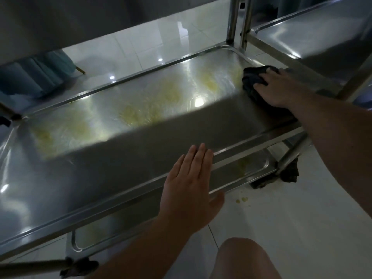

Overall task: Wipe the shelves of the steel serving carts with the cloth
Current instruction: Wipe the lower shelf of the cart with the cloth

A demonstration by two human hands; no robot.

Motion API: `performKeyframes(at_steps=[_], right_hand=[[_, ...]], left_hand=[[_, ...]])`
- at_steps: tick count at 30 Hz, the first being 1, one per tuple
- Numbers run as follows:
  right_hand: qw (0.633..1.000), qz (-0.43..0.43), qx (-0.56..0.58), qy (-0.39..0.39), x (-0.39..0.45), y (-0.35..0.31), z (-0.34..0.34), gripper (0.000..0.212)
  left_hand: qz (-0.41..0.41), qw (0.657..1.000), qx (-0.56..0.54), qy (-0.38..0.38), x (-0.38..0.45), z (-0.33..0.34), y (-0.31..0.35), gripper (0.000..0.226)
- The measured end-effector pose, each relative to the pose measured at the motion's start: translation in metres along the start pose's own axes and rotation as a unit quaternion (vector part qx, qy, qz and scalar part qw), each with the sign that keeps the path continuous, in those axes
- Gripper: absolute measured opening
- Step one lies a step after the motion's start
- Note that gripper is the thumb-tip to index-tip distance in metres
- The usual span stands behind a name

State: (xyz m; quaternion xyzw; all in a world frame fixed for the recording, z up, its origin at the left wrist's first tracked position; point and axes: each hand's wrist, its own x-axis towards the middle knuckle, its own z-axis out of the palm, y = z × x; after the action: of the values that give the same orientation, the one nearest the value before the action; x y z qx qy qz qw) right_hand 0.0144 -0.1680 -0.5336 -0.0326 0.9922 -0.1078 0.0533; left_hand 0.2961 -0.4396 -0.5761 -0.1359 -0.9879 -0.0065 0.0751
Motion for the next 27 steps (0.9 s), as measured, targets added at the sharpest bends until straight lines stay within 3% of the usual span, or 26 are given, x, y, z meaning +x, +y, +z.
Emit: performKeyframes(at_steps=[5, 9, 12, 15, 18, 22, 24, 27], right_hand=[[0.997, -0.067, 0.0, -0.022, -0.004, -0.055, 0.006, 0.066], [0.973, -0.224, 0.003, -0.053, -0.052, -0.123, 0.021, 0.06], [0.943, -0.325, -0.001, -0.072, -0.081, -0.138, 0.033, 0.062], [0.962, -0.271, 0.002, -0.044, -0.066, -0.104, 0.023, 0.061], [0.993, -0.113, -0.004, 0.025, -0.03, -0.037, 0.003, 0.056], [0.998, 0.053, -0.011, 0.022, -0.008, 0.006, -0.005, 0.074], [0.999, 0.017, -0.037, 0.014, -0.016, -0.023, -0.001, 0.079], [0.997, -0.081, 0.001, -0.004, -0.044, -0.093, 0.014, 0.063]], left_hand=[[0.0, 1.0, 0.005, 0.004, 0.0, -0.001, 0.002, 0.092], [0.002, 1.0, 0.007, -0.007, 0.001, -0.004, 0.003, 0.094], [-0.001, 1.0, 0.007, -0.011, 0.001, -0.004, 0.003, 0.094], [0.002, 1.0, 0.008, -0.015, 0.0, -0.005, 0.001, 0.094], [0.002, 1.0, 0.001, -0.018, 0.0, -0.006, 0.001, 0.094], [0.0, 1.0, -0.008, -0.02, 0.001, -0.005, 0.002, 0.095], [0.001, 1.0, -0.013, -0.025, 0.001, -0.006, 0.002, 0.095], [-0.001, 0.999, -0.014, -0.029, 0.001, -0.007, 0.003, 0.097]])
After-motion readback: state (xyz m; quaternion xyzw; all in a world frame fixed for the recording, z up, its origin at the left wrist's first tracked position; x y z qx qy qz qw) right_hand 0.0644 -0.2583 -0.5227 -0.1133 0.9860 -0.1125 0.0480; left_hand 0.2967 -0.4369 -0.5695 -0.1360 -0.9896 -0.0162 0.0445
